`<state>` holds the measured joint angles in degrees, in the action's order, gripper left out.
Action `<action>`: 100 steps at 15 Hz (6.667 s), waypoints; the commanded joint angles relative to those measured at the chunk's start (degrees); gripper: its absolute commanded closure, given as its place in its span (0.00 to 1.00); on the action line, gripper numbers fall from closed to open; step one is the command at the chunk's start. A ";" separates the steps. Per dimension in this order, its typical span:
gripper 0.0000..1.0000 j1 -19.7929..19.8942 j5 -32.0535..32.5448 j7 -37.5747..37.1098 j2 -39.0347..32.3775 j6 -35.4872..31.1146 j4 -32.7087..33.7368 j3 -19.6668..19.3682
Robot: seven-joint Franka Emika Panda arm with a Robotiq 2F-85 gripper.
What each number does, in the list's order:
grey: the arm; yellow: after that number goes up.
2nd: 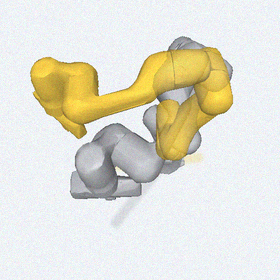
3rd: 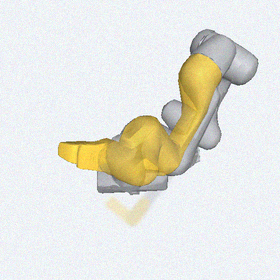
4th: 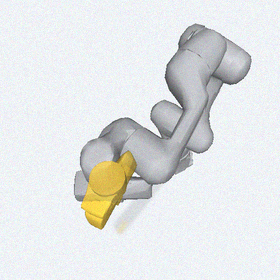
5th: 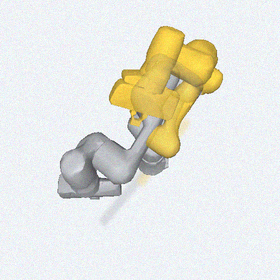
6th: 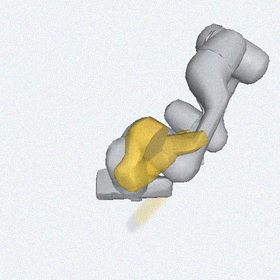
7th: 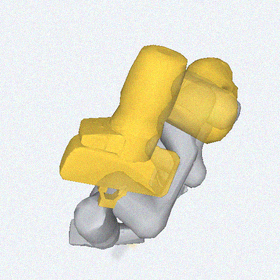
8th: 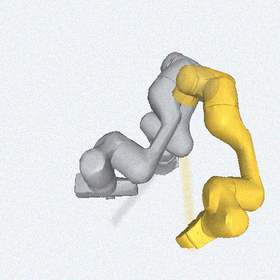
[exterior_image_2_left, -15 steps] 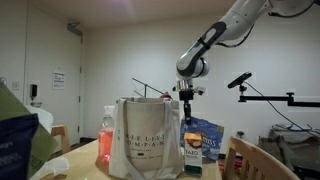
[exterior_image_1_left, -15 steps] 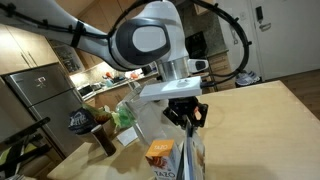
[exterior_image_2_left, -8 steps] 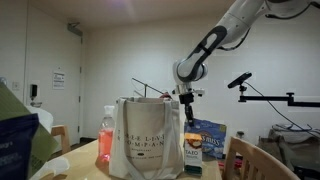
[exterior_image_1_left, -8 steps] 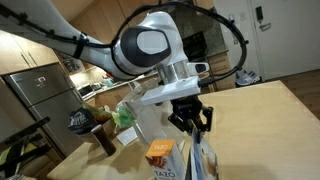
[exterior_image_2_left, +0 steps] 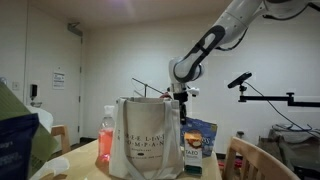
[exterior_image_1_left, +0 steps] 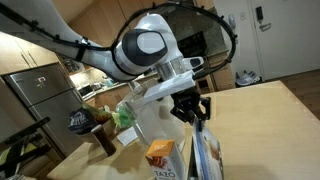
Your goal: Unpack the objects from the carrier bag to the table
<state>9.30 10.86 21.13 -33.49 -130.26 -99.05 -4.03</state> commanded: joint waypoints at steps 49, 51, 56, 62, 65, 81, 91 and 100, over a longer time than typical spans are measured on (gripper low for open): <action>0.00 -2.15 -22.49 31.77 14.79 -19.80 -11.92 16.83; 0.00 -1.72 -22.94 32.10 13.29 -18.66 -11.63 16.61; 0.00 -2.94 -21.26 29.51 13.74 -21.01 -13.10 15.99; 0.00 -3.33 -20.77 29.49 13.14 -20.66 -12.47 15.92; 0.00 -4.74 -18.71 28.58 10.96 -19.39 -10.23 15.65; 0.00 -10.54 -10.27 26.52 2.15 -7.29 6.42 15.52; 0.00 -10.55 -10.37 24.99 1.21 -3.52 8.25 14.65; 0.00 -9.89 -10.43 23.45 -1.27 0.97 7.34 12.46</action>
<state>-0.46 -0.31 46.81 -33.89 -131.48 -92.60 8.93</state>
